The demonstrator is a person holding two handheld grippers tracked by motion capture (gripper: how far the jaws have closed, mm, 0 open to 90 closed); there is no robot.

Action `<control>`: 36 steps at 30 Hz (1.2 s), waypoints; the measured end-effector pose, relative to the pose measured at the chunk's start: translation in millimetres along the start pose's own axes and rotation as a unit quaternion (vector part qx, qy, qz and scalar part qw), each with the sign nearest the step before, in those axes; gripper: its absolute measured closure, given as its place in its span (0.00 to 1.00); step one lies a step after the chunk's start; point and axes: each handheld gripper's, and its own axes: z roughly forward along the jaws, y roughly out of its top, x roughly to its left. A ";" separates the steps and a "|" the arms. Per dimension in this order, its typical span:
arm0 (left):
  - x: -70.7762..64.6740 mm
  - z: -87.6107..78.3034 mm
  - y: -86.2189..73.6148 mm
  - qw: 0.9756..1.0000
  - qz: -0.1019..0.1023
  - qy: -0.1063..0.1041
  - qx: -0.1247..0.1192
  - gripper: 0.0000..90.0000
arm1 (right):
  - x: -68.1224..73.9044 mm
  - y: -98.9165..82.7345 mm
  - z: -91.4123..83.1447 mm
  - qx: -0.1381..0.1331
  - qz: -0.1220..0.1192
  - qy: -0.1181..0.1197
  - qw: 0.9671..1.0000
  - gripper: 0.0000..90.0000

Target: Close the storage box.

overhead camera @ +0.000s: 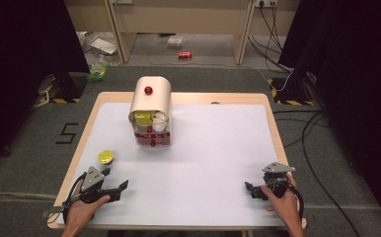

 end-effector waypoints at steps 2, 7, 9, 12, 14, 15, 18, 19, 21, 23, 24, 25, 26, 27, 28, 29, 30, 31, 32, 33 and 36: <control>0.1 -2.1 -0.7 1.000 0.001 0.000 0.001 0.18 | 0.0 0.0 0.0 0.000 0.000 0.000 1.000 0.00; 0.0 -7.5 -1.3 1.000 0.000 -0.002 0.002 0.18 | -0.1 0.0 0.0 0.000 -0.001 0.000 1.000 0.00; -0.2 -9.4 -1.8 1.000 0.005 0.000 0.005 0.18 | -0.1 0.0 0.0 0.000 -0.001 0.000 1.000 0.00; -1.4 -11.7 -2.8 1.000 0.008 0.000 0.008 0.18 | -0.1 0.0 0.0 0.000 -0.001 0.000 1.000 0.00; -2.4 -13.2 -3.8 1.000 0.013 0.000 0.011 0.18 | 0.0 0.0 0.0 0.000 0.000 0.000 1.000 0.00; -2.9 -13.9 -4.2 1.000 0.015 0.000 0.012 0.18 | 0.0 0.0 0.0 0.000 0.000 0.000 1.000 0.00; -3.8 -15.7 -5.8 1.000 0.018 0.000 0.016 0.18 | 0.0 0.0 0.0 0.000 0.000 0.000 1.000 0.00; -4.0 -16.5 -6.6 1.000 0.019 -0.002 0.018 0.18 | -0.1 0.0 0.0 0.000 -0.001 0.000 1.000 0.00; -5.0 -18.2 -8.6 1.000 0.018 -0.002 0.020 0.18 | -0.1 0.0 0.0 0.000 -0.001 0.000 1.000 0.00; -5.5 -20.1 -11.1 1.000 0.019 -0.002 0.022 0.18 | -0.1 0.0 0.0 0.000 -0.001 0.000 1.000 0.00; -5.3 -21.1 -12.5 1.000 0.019 -0.002 0.023 0.18 | -0.1 0.0 0.0 0.000 -0.001 0.000 1.000 0.00; -5.0 -22.1 -14.0 1.000 0.018 0.000 0.023 0.18 | -0.1 0.0 0.0 0.000 -0.001 0.000 1.000 0.00; -4.9 -23.1 -15.6 1.000 0.015 0.000 0.023 0.18 | -0.1 0.0 0.0 0.000 -0.001 0.000 1.000 0.00; -4.6 -24.0 -17.1 1.000 0.014 0.001 0.023 0.18 | -0.1 0.0 0.0 0.000 -0.001 0.000 1.000 0.00; -4.4 -24.9 -18.5 1.000 0.013 0.002 0.024 0.18 | -0.1 0.0 0.0 0.000 -0.001 0.000 1.000 0.00; -4.1 -26.1 -19.8 1.000 0.012 0.003 0.024 0.18 | 0.1 0.0 0.0 0.000 0.000 0.000 1.000 0.00; -3.8 -27.4 -21.2 1.000 0.009 0.004 0.023 0.18 | -0.1 0.0 0.0 0.000 -0.001 0.000 1.000 0.00; -3.5 -28.5 -22.6 1.000 0.007 0.003 0.023 0.18 | -0.1 0.0 0.0 0.000 -0.001 0.000 1.000 0.00; -3.1 -29.2 -24.0 1.000 0.005 0.002 0.025 0.18 | -0.1 0.0 0.0 0.000 -0.001 0.000 1.000 0.00; -2.8 -29.6 -25.5 1.000 0.005 0.003 0.026 0.18 | -0.1 0.0 0.0 0.000 -0.001 0.000 1.000 0.00; -2.3 -30.6 -29.2 1.000 0.003 0.005 0.030 0.18 | -0.1 0.0 0.0 0.000 -0.001 0.000 1.000 0.00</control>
